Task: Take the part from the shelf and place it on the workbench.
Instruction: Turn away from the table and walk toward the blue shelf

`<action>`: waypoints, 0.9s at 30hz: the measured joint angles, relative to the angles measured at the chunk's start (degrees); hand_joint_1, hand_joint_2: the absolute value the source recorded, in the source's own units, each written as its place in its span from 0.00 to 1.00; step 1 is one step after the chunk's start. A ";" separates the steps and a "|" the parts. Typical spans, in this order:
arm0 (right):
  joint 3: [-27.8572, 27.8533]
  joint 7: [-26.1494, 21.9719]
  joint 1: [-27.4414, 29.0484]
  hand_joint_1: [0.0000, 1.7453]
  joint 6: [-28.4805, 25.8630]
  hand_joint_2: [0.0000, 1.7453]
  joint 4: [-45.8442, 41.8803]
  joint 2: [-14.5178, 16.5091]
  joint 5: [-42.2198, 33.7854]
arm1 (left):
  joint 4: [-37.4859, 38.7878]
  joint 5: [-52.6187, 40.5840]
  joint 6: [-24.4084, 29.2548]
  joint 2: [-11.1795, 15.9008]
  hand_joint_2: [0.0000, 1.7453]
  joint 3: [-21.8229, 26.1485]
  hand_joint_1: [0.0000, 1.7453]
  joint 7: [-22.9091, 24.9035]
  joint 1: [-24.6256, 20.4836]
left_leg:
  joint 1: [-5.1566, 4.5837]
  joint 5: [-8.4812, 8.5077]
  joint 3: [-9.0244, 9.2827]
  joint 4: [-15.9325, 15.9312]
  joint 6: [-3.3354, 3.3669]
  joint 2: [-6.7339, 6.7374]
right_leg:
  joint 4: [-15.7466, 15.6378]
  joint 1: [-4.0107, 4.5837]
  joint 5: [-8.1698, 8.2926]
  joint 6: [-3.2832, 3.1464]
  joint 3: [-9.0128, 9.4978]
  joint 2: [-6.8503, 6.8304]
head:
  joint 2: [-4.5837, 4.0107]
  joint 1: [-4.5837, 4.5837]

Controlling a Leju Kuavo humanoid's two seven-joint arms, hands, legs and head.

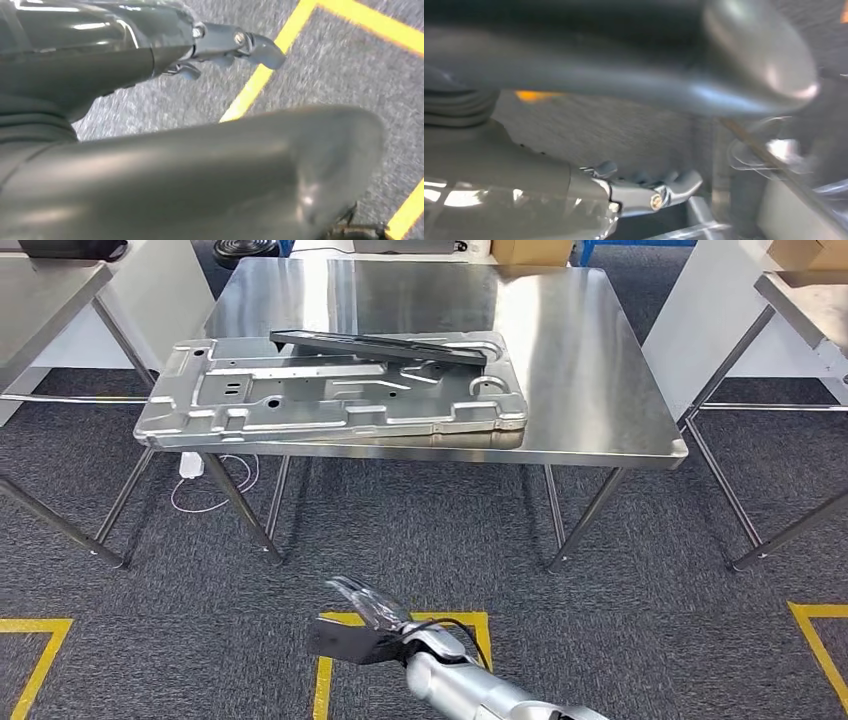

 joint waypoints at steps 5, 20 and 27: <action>-4.62 4.04 4.19 0.00 -4.48 0.00 4.59 -4.56 -3.01 | -0.04 -1.84 3.04 -1.62 0.00 -0.77 0.00 -1.23 2.16 | -0.50 2.21 -2.88 -0.03 2.22 0.36 | 13.58 -0.01 -10.11 0.38 -4.70 0.01 | 0.00 1.69; -21.24 21.58 19.85 0.00 -12.46 0.00 12.15 -15.91 -13.91 | 0.38 2.28 6.14 -0.91 0.00 -0.52 0.00 -3.55 6.07 | -0.79 -5.53 -8.71 13.27 0.03 0.37 | -1.99 0.13 -3.76 -2.31 5.30 -0.43 | 0.00 1.17; -23.31 25.03 22.84 0.00 -10.26 0.00 13.66 -17.33 -14.18 | 0.44 2.58 6.41 -1.09 0.00 -0.32 0.00 -2.49 5.72 | -0.58 -2.15 2.82 1.40 0.14 0.29 | -0.17 0.33 -1.76 -1.32 1.78 -0.33 | 0.00 -0.29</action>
